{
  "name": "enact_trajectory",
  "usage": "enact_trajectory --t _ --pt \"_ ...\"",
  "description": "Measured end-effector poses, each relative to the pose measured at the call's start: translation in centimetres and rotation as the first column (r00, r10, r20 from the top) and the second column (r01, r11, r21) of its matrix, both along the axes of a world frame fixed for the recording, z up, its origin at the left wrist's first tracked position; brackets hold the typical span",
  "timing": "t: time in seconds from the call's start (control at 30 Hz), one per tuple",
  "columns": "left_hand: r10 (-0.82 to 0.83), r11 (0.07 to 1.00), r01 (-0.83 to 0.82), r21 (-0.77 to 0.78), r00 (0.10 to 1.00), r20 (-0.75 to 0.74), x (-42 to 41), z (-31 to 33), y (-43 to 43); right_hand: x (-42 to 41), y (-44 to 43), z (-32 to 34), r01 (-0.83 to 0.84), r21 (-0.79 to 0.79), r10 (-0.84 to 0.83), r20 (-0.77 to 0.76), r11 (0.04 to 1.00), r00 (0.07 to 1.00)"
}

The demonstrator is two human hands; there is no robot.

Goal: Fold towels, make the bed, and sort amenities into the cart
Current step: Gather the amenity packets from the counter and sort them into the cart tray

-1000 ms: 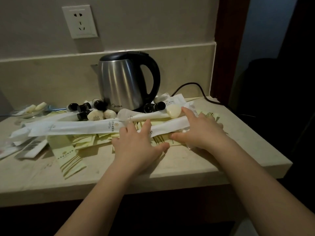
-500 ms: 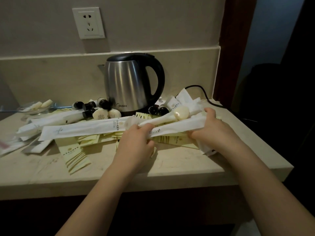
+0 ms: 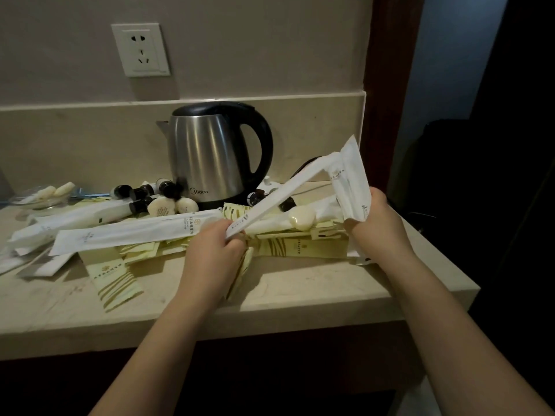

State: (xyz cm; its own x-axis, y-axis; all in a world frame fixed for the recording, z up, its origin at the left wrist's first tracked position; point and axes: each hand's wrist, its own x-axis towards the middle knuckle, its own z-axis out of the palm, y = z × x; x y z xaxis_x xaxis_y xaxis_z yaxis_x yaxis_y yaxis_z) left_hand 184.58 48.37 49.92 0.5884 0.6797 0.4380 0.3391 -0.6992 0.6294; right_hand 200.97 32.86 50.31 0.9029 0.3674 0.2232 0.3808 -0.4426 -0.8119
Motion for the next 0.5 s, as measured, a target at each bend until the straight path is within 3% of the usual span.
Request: enact_trajectory --t 0.33,0.5 --pt "0.032 0.999 -0.029 -0.034 0.995 0.092 -0.1 0.0 -1.0 -0.5 0.0 -0.2 0.013 0.106 -0.009 -0.035 0.994 0.999" --pt "-0.024 0.998 0.014 0.067 0.989 0.146 0.2 1.0 -2.4 -0.7 0.2 0.1 0.052 0.175 -0.052 -0.002 0.983 0.999"
